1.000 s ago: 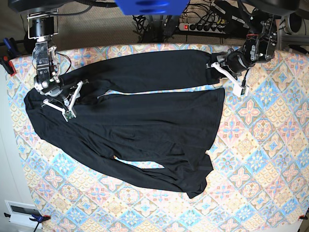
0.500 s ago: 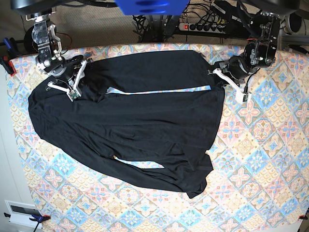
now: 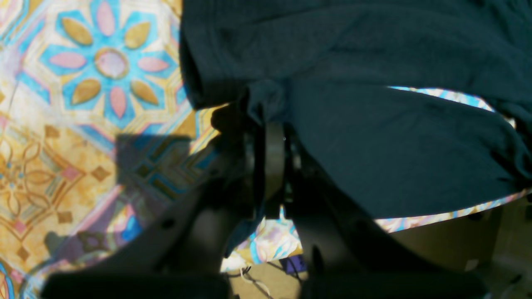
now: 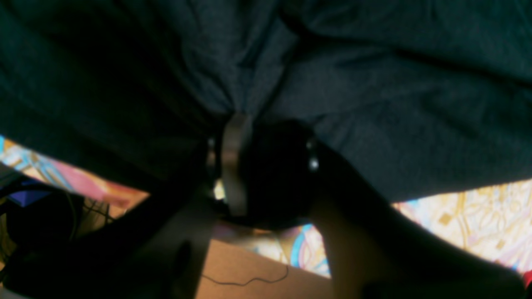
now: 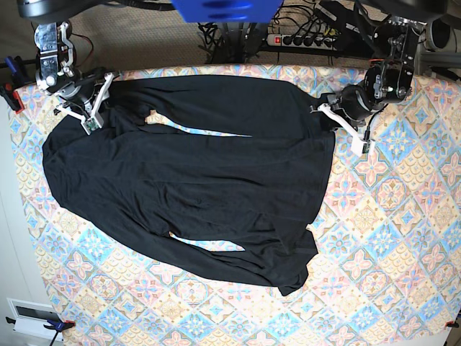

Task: Layout the t-shirt on the table in an organized manner, then fold the t-shirt properly
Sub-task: 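Grasp the collar end with the right gripper and pull it outward, then release the left gripper and reach it down to the shirt hem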

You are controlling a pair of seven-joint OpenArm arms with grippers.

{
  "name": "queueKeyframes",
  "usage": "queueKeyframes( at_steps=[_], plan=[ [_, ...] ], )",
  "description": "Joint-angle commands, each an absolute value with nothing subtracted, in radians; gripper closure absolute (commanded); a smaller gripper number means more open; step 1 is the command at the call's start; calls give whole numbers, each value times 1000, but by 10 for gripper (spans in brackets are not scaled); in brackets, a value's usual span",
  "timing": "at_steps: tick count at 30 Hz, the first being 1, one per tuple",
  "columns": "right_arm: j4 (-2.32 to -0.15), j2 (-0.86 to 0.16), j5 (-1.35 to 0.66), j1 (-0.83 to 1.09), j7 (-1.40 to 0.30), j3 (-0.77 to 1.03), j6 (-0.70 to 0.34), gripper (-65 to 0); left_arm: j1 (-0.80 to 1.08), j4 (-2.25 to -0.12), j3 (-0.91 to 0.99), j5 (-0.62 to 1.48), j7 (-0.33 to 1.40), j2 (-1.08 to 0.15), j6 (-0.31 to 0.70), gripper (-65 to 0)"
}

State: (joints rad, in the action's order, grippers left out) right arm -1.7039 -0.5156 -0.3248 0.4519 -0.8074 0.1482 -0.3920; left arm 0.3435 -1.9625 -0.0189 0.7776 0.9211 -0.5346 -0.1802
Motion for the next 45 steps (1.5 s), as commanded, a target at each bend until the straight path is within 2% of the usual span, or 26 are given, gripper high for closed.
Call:
queueKeyframes(
  at_steps=[1,5,13,20,29,34,45],
  plan=[
    [-1687,-533,-237,476,-943,160,-377,-119,340,-1977,-13,788,914,-550,-174,0],
    [-1744,-524,-237,478,-937,231,-377,-106,349,-1977,-13,789,915,-553,-174,0],
    [-1877,-417,-237,472,-895,415,-377,-106,352,-1983,-10,872,906,-567,-174,0],
    [-1877,-412,-237,470,-895,421,-377,-106,318,-1983,-10,1040,908,-567,-174,0],
    [-1873,-409,-237,420,-894,380,-377,-106,291,-1975,-18,1043,934,-553,-176,-1],
    [-1871,-409,-237,351,-894,326,-377,-106,286,-1962,-12,958,1064,-550,-182,-65],
    [-1867,-409,-237,314,-894,268,-377,-106,243,-1960,-12,921,1070,-547,-182,-227]
  ],
)
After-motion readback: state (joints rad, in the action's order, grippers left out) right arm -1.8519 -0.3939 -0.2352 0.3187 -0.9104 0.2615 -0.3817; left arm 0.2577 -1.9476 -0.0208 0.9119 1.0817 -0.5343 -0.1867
